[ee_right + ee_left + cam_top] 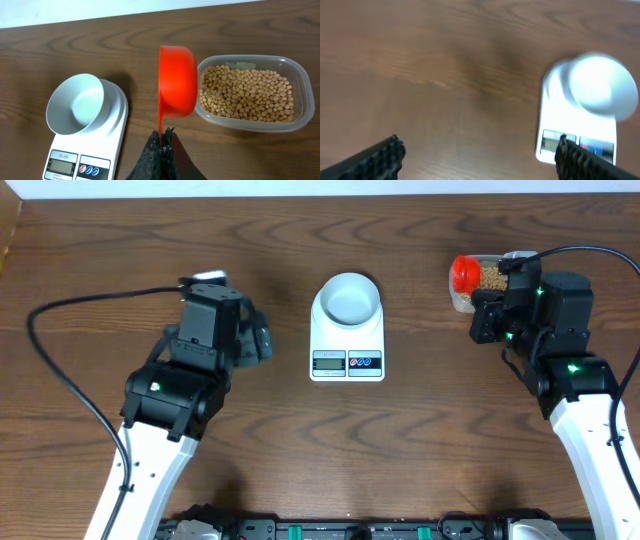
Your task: Scoop item into bowl and weigh 50g on scale
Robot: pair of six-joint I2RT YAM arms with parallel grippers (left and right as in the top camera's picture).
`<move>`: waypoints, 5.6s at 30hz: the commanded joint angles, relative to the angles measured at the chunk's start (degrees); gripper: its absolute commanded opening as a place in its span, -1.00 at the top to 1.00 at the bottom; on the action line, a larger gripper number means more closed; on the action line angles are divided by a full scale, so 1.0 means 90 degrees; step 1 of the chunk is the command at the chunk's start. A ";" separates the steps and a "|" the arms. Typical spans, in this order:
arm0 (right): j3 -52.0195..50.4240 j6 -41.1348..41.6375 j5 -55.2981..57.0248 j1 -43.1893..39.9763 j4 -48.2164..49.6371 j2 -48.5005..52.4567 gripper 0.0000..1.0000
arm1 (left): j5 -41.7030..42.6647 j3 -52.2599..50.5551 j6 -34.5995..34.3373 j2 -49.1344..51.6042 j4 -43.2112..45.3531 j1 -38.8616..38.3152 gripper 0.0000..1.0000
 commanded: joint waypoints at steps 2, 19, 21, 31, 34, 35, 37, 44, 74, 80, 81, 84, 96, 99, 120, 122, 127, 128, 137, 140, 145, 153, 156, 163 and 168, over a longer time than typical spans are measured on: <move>0.0136 0.0068 0.0053 -0.0046 0.0019 -0.0029 0.97 | 0.2397 0.0272 0.2851 -0.0141 -0.0010 0.0563 -0.95; 0.0136 0.0068 0.0051 -0.0046 0.0257 -0.0029 0.98 | 0.4068 0.0350 0.4937 -0.0148 -0.1095 0.1481 -0.96; 0.0136 0.0068 0.0051 -0.0046 0.0257 -0.0029 0.98 | 0.3973 0.0350 0.5044 -0.0148 -0.1098 0.1481 -0.95; 0.0136 0.0070 0.0049 -0.0046 0.0253 -0.0029 0.98 | 0.3891 0.0350 0.5207 -0.0148 -0.1093 0.1481 -0.95; 0.0136 0.0070 0.0049 -0.0046 0.0253 -0.0029 0.98 | 0.3876 0.0350 0.5204 -0.0148 -0.1093 0.1481 -0.96; 0.0136 0.0070 0.0049 -0.0046 0.0255 -0.0029 0.98 | 0.3876 0.0350 0.5204 -0.0148 -0.1095 0.1481 -0.96; 0.0136 0.0070 0.0049 -0.0046 0.0255 -0.0029 0.98 | 0.3878 0.0350 0.5202 -0.0148 -0.1098 0.1481 -0.96; 0.0136 0.0073 0.0049 -0.0046 0.0255 -0.0029 0.98 | 0.4243 0.0350 0.6375 -0.0148 -0.1523 0.1484 -0.96; 0.0134 0.0073 0.0046 -0.0041 0.0236 -0.0029 0.98 | 0.4551 0.0350 0.6628 -0.0148 -0.1523 0.1486 -0.95; 0.0134 0.0073 0.0046 -0.0041 0.0243 -0.0029 0.98 | 0.4551 0.0350 0.6628 -0.0148 -0.1523 0.1486 -0.96; 0.0136 0.0070 0.0046 -0.0041 0.0240 -0.0029 0.98 | 0.4551 0.0350 0.6628 -0.0148 -0.1523 0.1486 -0.96; 0.0134 0.0061 0.0049 -0.0041 0.0236 -0.0029 0.98 | 0.4551 0.0350 0.6628 -0.0148 -0.1523 0.1486 -0.96; 0.0138 -0.0719 0.0051 -0.0041 -0.0075 -0.0029 0.98 | 0.4551 0.0350 0.6628 -0.0148 -0.1523 0.1486 -0.96; 0.0189 -0.0874 0.0102 -0.0046 -0.0270 -0.0029 0.98 | 0.4551 0.0350 0.6628 -0.0148 -0.1523 0.1486 -0.96; 0.1081 -0.1581 0.2028 -0.0046 -0.1615 0.0104 0.98 | 0.4551 0.0350 0.6628 -0.0148 -0.1523 0.1486 -0.96; 0.1081 -0.1773 0.2030 -0.0046 -0.1634 0.0248 0.98 | 0.4551 0.0350 0.6628 -0.0148 -0.1523 0.1486 -0.96; 0.1081 -0.1863 0.2399 -0.0046 -0.1506 0.0782 0.98 | 0.4551 0.0350 0.6628 -0.0148 -0.1523 0.1486 -0.96; 0.1081 -0.1863 0.2499 -0.0046 -0.1452 0.0891 0.98 | 0.4551 0.0350 0.6628 -0.0148 -0.1523 0.1486 -0.96; 0.1083 -0.1865 0.2815 -0.0041 -0.0811 0.1552 0.98 | 0.4551 0.0350 0.6628 -0.0148 -0.1523 0.1486 -0.96; 0.1083 -0.1940 0.3094 -0.0041 -0.0760 0.1712 0.98 | 0.4551 0.0350 0.6628 -0.0148 -0.1523 0.1486 -0.96; 0.1083 -0.2164 0.3147 -0.0041 -0.0588 0.2091 0.98 | 0.4551 0.0350 0.6628 -0.0148 -0.1523 0.1486 -0.96; 0.1083 -0.2215 0.3378 -0.0041 0.0022 0.2467 0.98 | 0.4551 0.0350 0.6628 -0.0148 -0.1523 0.1486 -0.96; 0.1083 -0.2215 0.3359 -0.0041 0.0136 0.2523 0.98 | 0.4551 0.0350 0.6628 -0.0148 -0.1523 0.1486 -0.96; 0.1083 -0.2215 0.3359 -0.0041 0.0095 0.2800 0.98 | 0.4551 0.0350 0.6628 -0.0148 -0.1523 0.1486 -0.96; 0.1083 -0.2215 0.3356 -0.0041 0.0097 0.2829 0.98 | 0.4551 0.0350 0.6628 -0.0148 -0.1523 0.1486 -0.95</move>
